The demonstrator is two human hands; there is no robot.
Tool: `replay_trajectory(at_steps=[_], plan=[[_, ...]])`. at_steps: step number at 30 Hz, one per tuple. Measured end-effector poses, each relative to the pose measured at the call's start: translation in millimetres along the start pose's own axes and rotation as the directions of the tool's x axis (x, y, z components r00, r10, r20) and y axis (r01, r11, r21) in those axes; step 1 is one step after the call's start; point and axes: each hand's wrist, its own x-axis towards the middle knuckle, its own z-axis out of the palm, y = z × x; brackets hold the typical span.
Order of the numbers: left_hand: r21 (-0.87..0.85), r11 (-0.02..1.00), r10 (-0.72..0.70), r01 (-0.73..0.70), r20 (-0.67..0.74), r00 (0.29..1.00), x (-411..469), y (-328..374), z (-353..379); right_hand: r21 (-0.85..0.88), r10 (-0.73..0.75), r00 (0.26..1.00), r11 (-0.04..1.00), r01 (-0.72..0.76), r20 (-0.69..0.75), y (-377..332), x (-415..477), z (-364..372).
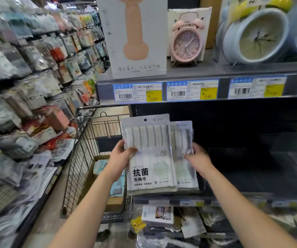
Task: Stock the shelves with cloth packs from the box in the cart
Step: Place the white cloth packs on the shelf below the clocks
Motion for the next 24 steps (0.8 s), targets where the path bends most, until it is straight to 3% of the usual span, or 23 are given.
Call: replay_trajectory(at_steps=[4,8,11,14,18,24], plan=[[0.039,0.999,-0.012,0.012,-0.013,1.000,-3,0,20,-0.120,-0.129,0.985,0.986,0.115,-0.116,-9,-7,0],[0.097,0.995,0.006,-0.005,-0.010,1.000,0,4,41,-0.026,-0.185,0.956,0.982,0.184,-0.227,-13,-13,-6],[0.103,0.995,0.007,-0.006,-0.003,1.000,8,3,55,0.091,-0.179,0.976,0.977,0.191,-0.127,-17,-15,-8],[0.106,0.994,0.010,-0.011,0.017,1.000,14,1,70,0.095,-0.171,0.985,0.980,0.173,-0.034,-19,-13,-9],[0.118,0.993,0.024,-0.020,-0.033,0.999,19,-1,86,0.009,-0.165,0.984,0.986,0.166,-0.068,-16,-7,-15],[0.284,0.956,-0.016,0.072,-0.194,0.981,33,-15,108,-0.106,-0.125,0.989,0.988,0.116,-0.081,-10,2,-13]])
